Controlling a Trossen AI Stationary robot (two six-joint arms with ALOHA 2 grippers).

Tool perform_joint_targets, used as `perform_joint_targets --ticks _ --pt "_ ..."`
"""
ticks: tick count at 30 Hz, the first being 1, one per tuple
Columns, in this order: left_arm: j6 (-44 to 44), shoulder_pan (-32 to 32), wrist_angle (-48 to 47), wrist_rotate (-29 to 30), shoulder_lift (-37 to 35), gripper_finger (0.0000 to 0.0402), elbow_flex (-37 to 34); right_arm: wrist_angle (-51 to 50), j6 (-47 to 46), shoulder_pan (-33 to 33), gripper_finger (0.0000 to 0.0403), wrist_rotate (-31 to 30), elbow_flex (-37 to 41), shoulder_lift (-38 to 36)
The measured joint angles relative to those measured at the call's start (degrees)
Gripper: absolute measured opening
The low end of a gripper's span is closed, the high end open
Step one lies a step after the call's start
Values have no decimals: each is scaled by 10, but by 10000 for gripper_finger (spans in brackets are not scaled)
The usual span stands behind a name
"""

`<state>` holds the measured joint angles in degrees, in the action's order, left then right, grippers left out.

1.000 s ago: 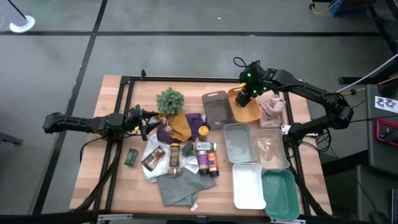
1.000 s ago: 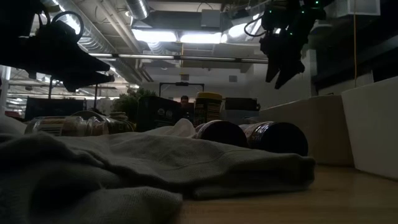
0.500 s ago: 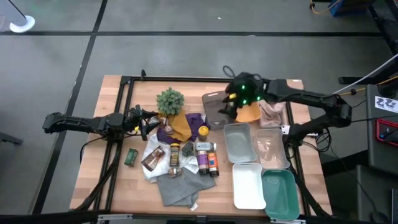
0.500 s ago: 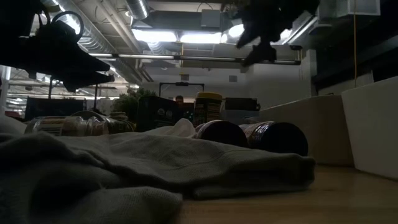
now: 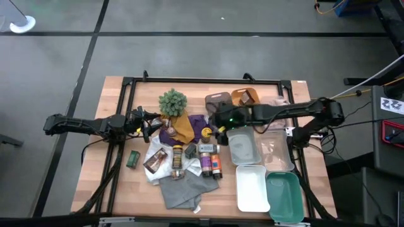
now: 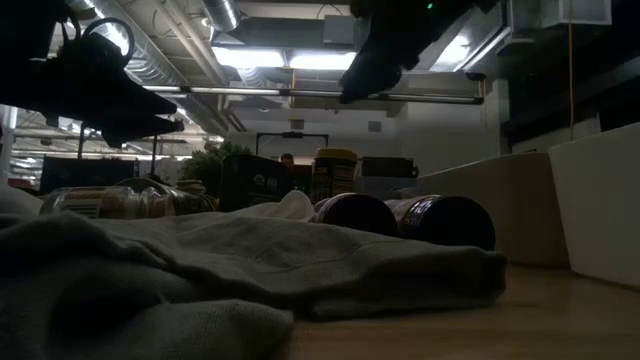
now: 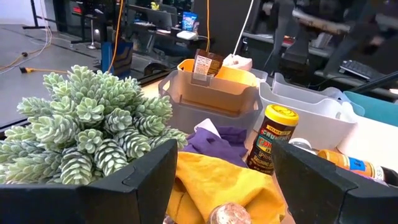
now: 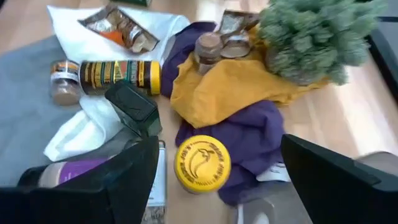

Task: Sort spices by type
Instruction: Put the right yellow seasoning bottle into the black bin

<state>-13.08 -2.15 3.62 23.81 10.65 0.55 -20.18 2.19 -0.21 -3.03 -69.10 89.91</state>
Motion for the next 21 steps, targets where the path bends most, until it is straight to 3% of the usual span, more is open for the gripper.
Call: perform_joint_targets --ticks 9,21 --pt "0 0 0 0 0 251 0 19 3 -2 335 10 0 77" --pt "0 0 0 0 0 251 0 31 -4 -2 335 16 0 102"
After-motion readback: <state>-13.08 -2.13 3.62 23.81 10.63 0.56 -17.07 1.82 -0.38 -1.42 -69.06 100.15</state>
